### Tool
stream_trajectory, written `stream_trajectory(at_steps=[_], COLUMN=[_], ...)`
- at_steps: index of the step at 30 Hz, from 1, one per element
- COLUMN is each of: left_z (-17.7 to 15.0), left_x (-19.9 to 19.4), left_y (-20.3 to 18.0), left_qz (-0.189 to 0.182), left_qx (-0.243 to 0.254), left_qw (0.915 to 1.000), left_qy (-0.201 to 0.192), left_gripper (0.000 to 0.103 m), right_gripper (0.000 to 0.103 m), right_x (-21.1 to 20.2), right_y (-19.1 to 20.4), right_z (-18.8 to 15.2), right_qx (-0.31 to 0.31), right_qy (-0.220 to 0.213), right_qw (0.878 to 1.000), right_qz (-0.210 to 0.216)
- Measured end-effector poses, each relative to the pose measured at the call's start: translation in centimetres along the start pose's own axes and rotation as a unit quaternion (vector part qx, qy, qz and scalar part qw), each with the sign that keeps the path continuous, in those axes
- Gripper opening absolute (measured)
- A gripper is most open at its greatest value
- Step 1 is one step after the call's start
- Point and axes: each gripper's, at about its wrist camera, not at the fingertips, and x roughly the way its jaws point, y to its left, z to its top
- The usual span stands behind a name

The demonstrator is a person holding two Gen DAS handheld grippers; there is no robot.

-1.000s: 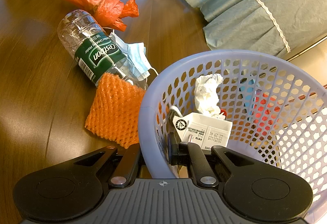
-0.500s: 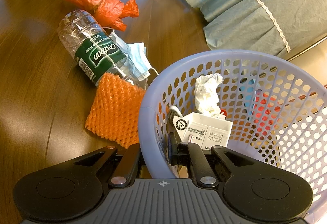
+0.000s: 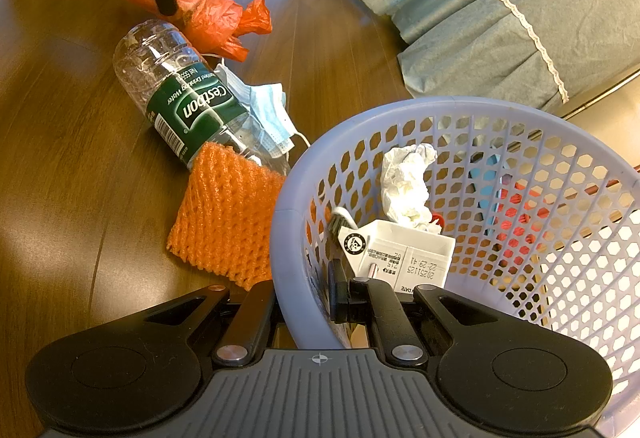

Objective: Collect trash
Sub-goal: 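Move the left tool to the orange plastic bag and grasp it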

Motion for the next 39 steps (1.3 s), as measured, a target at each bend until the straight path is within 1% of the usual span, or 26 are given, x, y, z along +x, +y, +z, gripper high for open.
stream_trajectory(at_steps=[11,22,31,39], left_z=[1.0,1.1,1.3,1.3], left_x=[1.6,2.1,2.5,3.1], left_y=[0.6,0.6,0.6,1.0], left_qz=[-0.011,-0.013,-0.023,-0.018], left_qx=[-0.032,-0.039,-0.054,-0.057], left_qw=[0.9994,0.999,0.998,0.9978], left_qy=[0.009,0.017,0.023,0.029], left_gripper=[0.065,0.065,0.065,0.065], right_gripper=[0.004,0.004,0.004,0.004], right_x=[0.0,-0.1,-0.1,-0.1], right_y=[0.0,0.1,0.1,0.1], right_z=[0.0,0.0,0.0,0.0], right_qx=[0.0,0.0,-0.001,-0.001], right_qy=[0.0,0.0,0.001,0.001], right_qw=[1.0,1.0,1.0,1.0], right_qz=[0.0,0.001,0.001,0.001])
